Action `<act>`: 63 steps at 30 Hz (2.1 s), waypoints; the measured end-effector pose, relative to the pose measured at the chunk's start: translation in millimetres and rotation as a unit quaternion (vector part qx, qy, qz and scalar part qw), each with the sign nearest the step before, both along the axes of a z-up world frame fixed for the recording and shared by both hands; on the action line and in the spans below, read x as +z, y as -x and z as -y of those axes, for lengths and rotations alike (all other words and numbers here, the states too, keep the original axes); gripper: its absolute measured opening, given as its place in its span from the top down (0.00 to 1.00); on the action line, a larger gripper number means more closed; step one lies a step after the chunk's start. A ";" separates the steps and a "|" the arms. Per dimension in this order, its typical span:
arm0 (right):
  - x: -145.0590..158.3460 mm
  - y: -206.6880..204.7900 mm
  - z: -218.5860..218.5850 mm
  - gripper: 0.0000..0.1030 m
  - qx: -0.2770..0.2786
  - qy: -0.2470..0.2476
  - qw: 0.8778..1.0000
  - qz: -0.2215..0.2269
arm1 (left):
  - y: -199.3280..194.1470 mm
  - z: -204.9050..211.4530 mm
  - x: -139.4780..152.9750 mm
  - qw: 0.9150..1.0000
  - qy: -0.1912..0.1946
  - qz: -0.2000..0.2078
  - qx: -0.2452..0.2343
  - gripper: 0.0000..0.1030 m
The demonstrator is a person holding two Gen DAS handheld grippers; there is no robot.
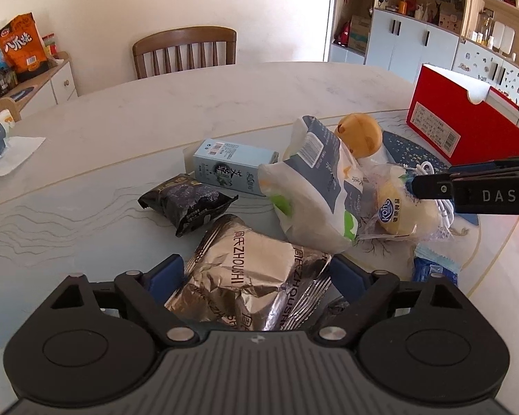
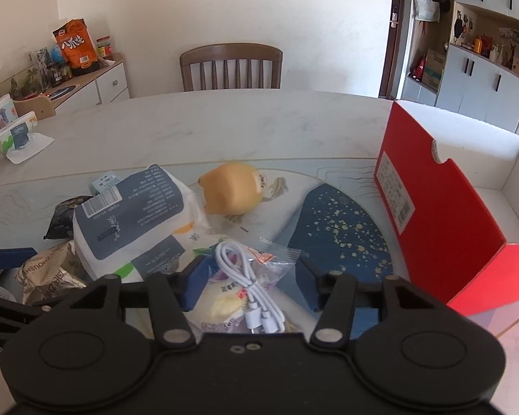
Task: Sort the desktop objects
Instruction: 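Reach right tool to white cable while left tool nears silver foil bag, then close right tool on white cable while left tool grasps foil bag, then carry cable with right tool while left tool carries foil bag to red box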
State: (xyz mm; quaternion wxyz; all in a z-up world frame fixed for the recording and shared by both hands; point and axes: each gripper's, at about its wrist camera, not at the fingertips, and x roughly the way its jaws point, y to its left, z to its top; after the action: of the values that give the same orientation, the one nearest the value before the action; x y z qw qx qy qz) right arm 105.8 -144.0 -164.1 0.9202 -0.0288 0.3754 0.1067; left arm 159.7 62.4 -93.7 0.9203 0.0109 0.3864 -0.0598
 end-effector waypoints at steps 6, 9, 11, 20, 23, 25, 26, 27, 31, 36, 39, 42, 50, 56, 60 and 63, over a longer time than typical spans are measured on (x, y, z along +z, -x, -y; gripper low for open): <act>0.1 -3.2 -1.5 0.67 0.015 -0.021 1.000 -0.008 | -0.4 -3.3 1.6 1.000 0.011 -0.002 0.001 0.22; 1.0 -3.8 -1.6 0.70 0.016 -0.028 0.999 -0.013 | -0.1 -4.5 3.1 1.000 0.018 -0.003 0.001 0.31; 1.1 -3.7 -1.3 0.73 0.016 -0.029 0.999 -0.013 | -0.4 -5.5 4.4 1.000 0.023 -0.004 -0.001 0.37; 5.4 -2.4 1.6 0.80 0.018 -0.033 0.999 -0.008 | -0.6 -7.3 7.3 0.999 0.032 -0.007 -0.002 0.46; 6.4 -1.9 1.5 0.84 0.021 -0.023 0.999 -0.005 | -0.1 -7.7 8.2 0.999 0.036 -0.008 0.001 0.47; 7.6 -2.1 2.0 0.84 0.021 -0.024 0.999 -0.007 | 0.8 -7.6 10.1 0.999 0.039 -0.007 -0.002 0.48; 8.4 -2.1 2.1 0.84 0.020 -0.022 1.000 -0.006 | 1.4 -7.7 10.8 0.999 0.039 -0.007 -0.004 0.48; 9.1 -1.5 2.2 0.84 0.019 -0.019 1.000 -0.005 | 2.1 -7.7 11.9 0.999 0.040 -0.006 -0.005 0.48; 11.4 2.6 3.5 0.84 0.018 -0.011 1.000 0.000 | 5.1 -8.2 16.6 0.999 0.046 -0.006 -0.009 0.48; 15.4 9.0 7.4 0.84 0.010 -0.003 1.000 0.006 | 9.6 -9.8 22.9 0.999 0.052 -0.002 -0.014 0.48; 18.4 12.3 11.6 0.84 0.002 -0.002 1.000 0.010 | 12.6 -9.7 26.1 0.999 0.050 -0.001 -0.020 0.48; 23.3 17.0 17.8 0.84 -0.006 -0.008 1.000 0.015 | 15.1 -7.8 32.4 0.999 0.049 0.002 -0.022 0.48; 45.4 30.5 37.8 0.84 0.010 -0.039 0.999 0.029 | 20.8 9.9 50.0 0.998 0.054 0.007 -0.015 0.48; 62.7 33.4 56.2 0.84 0.043 -0.044 0.998 0.006 | 23.7 36.7 69.8 0.998 0.062 0.009 0.006 0.48; 77.0 34.3 70.4 0.84 0.068 -0.050 0.996 0.005 | 23.7 53.1 80.9 0.998 0.067 0.011 0.008 0.48; 88.2 33.0 83.8 0.84 0.081 -0.066 0.995 0.005 | 23.1 69.1 89.1 0.998 0.068 0.015 0.006 0.48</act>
State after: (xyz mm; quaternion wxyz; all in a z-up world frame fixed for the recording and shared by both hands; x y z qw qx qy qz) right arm 72.8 -227.9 -75.9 0.9103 0.0008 0.3595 0.2054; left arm 136.6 -6.6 -4.6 0.9250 -0.0535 0.3676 -0.0802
